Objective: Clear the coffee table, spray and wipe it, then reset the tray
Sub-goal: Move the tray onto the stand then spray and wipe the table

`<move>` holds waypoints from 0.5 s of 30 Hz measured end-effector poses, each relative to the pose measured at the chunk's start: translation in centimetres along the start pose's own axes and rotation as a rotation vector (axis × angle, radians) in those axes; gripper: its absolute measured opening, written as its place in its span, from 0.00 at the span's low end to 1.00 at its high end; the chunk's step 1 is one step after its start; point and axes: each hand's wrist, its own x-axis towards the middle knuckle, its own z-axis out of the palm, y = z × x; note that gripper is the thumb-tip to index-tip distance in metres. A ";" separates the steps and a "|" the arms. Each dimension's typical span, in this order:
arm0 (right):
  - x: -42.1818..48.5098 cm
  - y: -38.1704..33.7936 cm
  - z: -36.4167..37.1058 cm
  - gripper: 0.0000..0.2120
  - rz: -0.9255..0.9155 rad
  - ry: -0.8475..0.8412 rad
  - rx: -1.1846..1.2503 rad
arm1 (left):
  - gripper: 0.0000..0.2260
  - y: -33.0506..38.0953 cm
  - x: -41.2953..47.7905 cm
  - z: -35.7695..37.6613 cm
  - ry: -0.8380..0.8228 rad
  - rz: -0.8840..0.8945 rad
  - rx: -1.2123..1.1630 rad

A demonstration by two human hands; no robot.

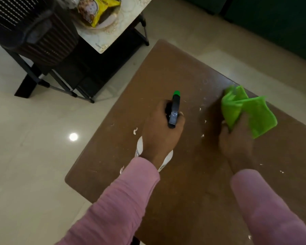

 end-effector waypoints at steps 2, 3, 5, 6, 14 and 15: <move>-0.6 0.1 1.2 0.30 -0.122 -0.031 -0.135 | 0.09 0.0 -0.2 0.2 0.021 -0.031 0.009; -0.8 -0.1 1.7 0.31 -0.142 -0.022 -0.187 | 0.13 -0.1 -0.4 0.3 0.015 -0.042 0.019; -0.5 -0.2 1.8 0.32 -0.115 0.002 -0.258 | 0.18 -0.2 -0.7 0.3 -0.001 -0.058 0.019; -0.1 -0.4 1.6 0.32 -0.097 0.013 -0.291 | 0.20 -0.3 -0.8 0.4 -0.008 -0.073 0.014; 1.1 -1.0 1.1 0.33 -0.033 -0.067 -0.367 | 0.06 -0.7 -1.1 0.5 0.087 0.079 0.052; 1.1 -1.0 1.1 0.32 -0.024 -0.071 -0.367 | 0.06 -0.7 -1.1 0.3 0.092 0.076 0.044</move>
